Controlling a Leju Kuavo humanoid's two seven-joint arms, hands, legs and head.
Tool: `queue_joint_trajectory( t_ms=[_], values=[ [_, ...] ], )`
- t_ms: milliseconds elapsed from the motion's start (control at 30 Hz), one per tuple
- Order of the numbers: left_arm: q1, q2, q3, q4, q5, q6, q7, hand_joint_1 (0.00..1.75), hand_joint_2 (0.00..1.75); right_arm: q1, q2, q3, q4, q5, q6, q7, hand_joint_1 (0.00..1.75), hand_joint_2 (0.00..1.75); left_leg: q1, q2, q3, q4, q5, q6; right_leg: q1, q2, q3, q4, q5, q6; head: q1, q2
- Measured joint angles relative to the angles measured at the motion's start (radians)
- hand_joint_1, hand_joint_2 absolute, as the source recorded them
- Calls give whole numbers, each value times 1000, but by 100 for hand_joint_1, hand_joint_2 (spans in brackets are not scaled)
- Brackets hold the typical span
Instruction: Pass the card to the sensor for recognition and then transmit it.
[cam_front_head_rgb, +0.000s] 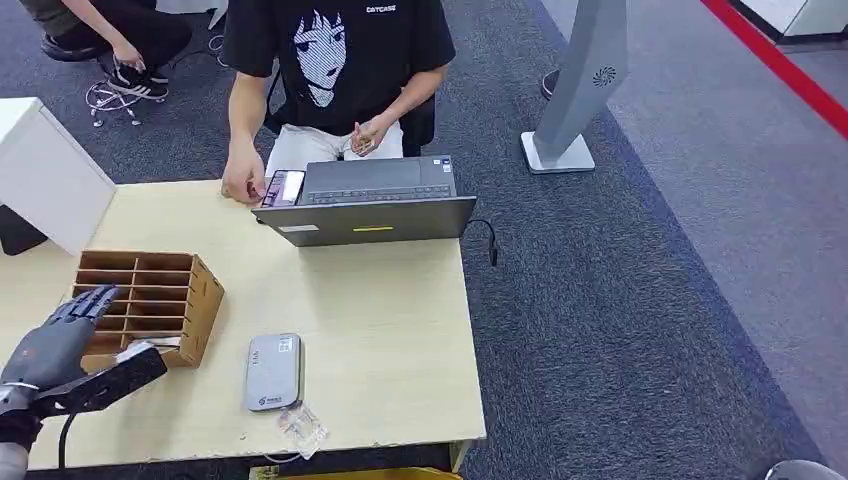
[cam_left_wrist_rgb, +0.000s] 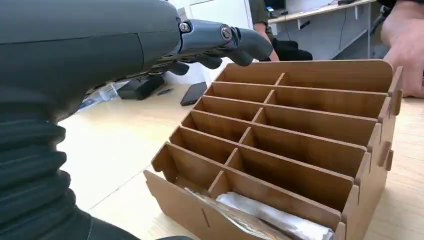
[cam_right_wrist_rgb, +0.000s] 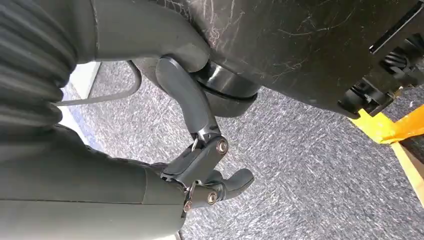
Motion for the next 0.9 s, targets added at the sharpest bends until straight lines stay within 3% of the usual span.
queue_joint_trajectory(
  t_ms=[900],
  values=[
    [-27,-33,-48,101,11,3,1,0,175,-8,0,11,0,-26,-2,-4,0,175,0,0,0,0,0,0,0,0,0,0,0,0,0,0]
  ],
)
